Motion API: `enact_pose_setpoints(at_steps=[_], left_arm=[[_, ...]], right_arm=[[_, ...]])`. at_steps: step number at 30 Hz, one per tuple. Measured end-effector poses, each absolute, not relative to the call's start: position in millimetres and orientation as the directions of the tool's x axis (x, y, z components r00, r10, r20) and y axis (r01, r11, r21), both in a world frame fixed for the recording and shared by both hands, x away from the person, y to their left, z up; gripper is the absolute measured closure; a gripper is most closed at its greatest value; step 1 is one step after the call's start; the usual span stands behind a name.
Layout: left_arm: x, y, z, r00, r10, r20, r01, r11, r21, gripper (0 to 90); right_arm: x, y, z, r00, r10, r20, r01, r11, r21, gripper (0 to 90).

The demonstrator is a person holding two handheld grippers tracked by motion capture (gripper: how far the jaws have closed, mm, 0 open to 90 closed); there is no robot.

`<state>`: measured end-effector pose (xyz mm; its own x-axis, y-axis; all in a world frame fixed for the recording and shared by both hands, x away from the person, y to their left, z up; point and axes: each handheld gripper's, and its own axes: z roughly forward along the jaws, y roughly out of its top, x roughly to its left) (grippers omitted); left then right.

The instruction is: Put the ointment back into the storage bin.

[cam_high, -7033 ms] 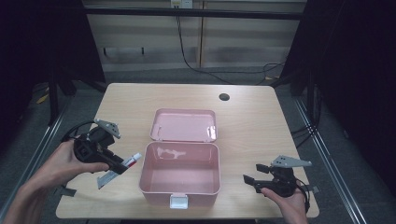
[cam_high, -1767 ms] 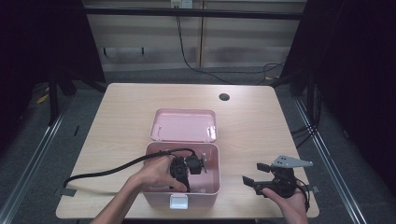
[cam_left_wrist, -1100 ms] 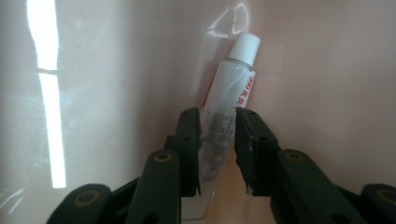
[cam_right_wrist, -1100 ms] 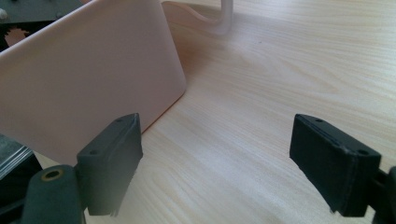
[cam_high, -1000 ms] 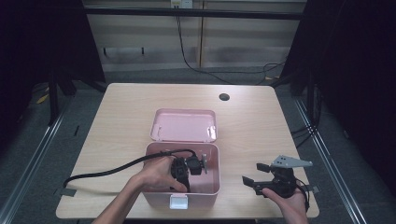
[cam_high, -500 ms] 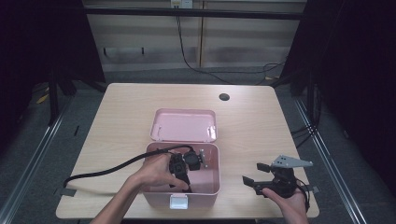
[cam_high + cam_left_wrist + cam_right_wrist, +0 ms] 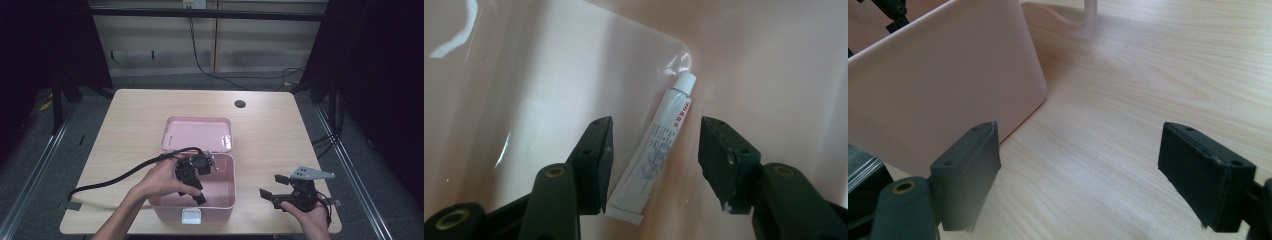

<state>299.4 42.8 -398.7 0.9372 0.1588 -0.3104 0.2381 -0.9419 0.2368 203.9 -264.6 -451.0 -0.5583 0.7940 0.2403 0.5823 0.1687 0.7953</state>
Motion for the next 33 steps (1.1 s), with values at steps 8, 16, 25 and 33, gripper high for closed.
enact_pose_setpoints(at_steps=[8,16,25,33], left_arm=[[300.2,49.4,-386.4,0.942,0.165,-0.292,0.246,-0.932,0.265,46.5],[299.3,57.1,-374.2,0.947,0.175,-0.268,0.25,-0.927,0.279,45.3],[296.4,70.2,-355.3,0.952,0.18,-0.247,0.254,-0.917,0.309,44.6],[290.9,80.1,-344.5,0.958,0.186,-0.218,0.249,-0.918,0.309,42.6]], right_arm=[[203.7,-264.6,-450.8,-0.556,0.795,0.241,0.584,0.167,0.794,16.8],[203.9,-264.7,-450.9,-0.557,0.795,0.241,0.584,0.168,0.795,16.8],[204.1,-264.7,-451.0,-0.558,0.795,0.239,0.582,0.169,0.795,16.7],[203.8,-264.8,-450.9,-0.556,0.796,0.241,0.584,0.167,0.795,16.7]])
